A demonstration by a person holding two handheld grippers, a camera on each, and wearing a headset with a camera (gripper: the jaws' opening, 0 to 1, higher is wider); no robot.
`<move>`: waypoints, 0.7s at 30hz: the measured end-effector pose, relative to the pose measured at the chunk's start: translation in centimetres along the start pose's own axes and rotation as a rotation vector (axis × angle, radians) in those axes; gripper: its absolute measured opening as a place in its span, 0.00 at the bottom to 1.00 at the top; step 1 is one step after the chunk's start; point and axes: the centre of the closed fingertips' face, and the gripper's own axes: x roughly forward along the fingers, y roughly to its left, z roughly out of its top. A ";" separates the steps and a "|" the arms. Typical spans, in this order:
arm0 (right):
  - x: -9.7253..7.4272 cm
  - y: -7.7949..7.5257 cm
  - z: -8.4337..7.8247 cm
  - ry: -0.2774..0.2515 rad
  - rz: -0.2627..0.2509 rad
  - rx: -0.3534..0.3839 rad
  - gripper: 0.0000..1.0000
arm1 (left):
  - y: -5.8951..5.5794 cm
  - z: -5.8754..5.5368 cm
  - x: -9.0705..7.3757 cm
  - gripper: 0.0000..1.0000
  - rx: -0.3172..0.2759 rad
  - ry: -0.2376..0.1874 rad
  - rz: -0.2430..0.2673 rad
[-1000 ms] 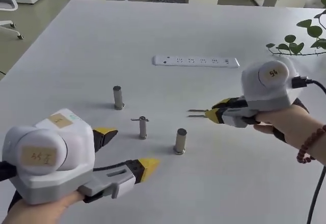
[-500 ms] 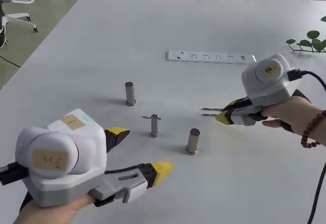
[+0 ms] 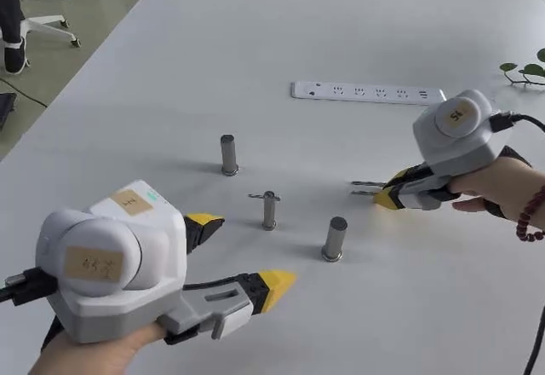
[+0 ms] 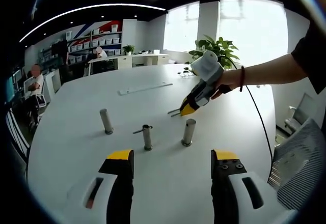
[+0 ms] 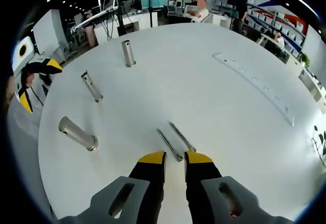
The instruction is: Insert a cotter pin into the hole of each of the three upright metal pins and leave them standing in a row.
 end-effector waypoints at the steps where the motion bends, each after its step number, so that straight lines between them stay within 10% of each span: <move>1: 0.0 0.0 0.0 0.006 0.005 -0.007 0.09 | 0.0 0.1 0.0 0.60 0.000 -0.002 0.001; 11: 0.2 0.8 0.1 0.129 0.071 -0.196 0.01 | -0.1 -0.1 -0.3 0.60 0.005 -0.001 -0.004; 21: 0.4 0.7 0.0 0.225 0.077 -0.226 0.00 | -0.2 -0.1 -0.7 0.59 0.006 0.000 -0.002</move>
